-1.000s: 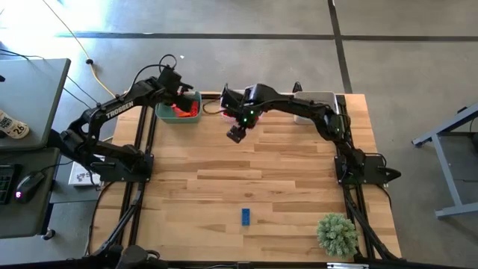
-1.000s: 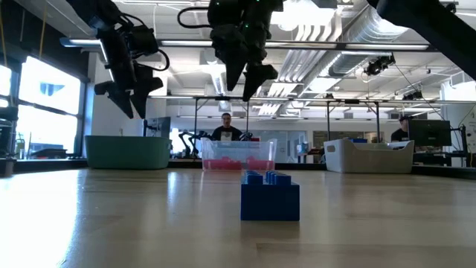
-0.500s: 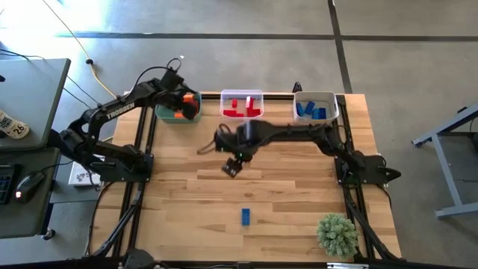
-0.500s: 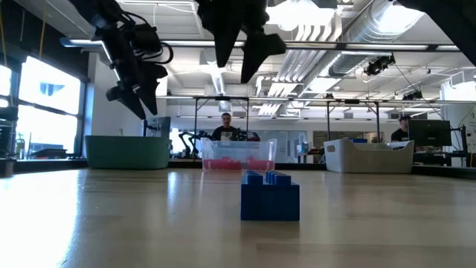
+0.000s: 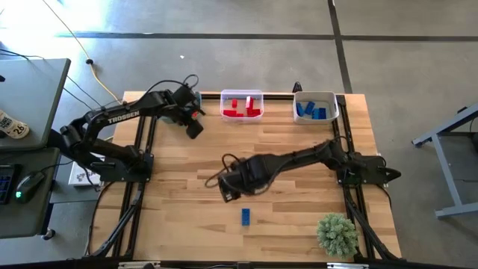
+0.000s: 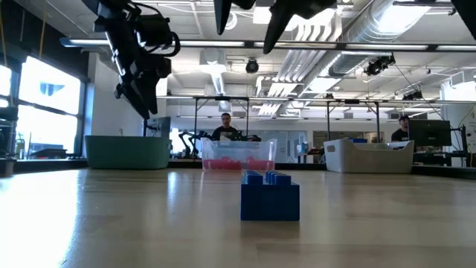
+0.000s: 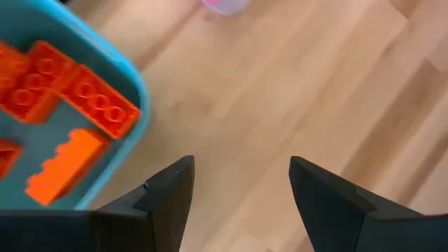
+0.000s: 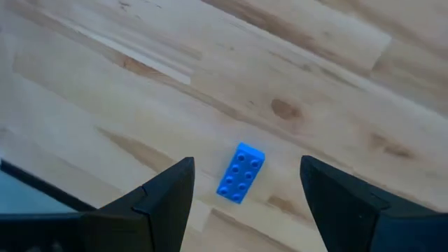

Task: Sort & place blocks by color
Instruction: Put the blue game piece into the white bin

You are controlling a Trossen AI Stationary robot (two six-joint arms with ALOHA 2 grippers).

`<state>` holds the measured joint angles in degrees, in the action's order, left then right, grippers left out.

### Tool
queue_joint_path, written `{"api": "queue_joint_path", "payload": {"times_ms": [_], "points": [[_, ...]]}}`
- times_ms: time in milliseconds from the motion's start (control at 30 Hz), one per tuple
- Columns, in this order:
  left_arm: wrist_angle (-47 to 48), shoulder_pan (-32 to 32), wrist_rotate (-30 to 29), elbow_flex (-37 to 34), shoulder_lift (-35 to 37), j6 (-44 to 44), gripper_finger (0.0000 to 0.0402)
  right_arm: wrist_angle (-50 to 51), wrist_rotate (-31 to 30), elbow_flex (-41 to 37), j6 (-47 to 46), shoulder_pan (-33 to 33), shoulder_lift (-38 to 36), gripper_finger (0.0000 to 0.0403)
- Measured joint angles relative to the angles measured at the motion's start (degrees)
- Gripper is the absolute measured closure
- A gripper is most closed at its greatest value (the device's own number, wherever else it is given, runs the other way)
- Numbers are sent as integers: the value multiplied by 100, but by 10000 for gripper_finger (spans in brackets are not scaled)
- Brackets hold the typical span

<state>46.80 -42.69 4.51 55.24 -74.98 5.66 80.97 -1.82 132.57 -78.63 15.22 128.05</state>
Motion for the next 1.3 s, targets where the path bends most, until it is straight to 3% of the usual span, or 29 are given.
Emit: {"api": "queue_joint_path", "payload": {"times_ms": [233,767,1300], "points": [[-39,598,-9,0,0,290,179,9,-516,0,-1124,509,140,155],[-201,1227,-50,0,0,1241,179,-291,-116,0,-1141,747,1085,155],[-162,1497,-379,0,0,1119,179,-539,49,0,-1587,922,1722,155]]}}
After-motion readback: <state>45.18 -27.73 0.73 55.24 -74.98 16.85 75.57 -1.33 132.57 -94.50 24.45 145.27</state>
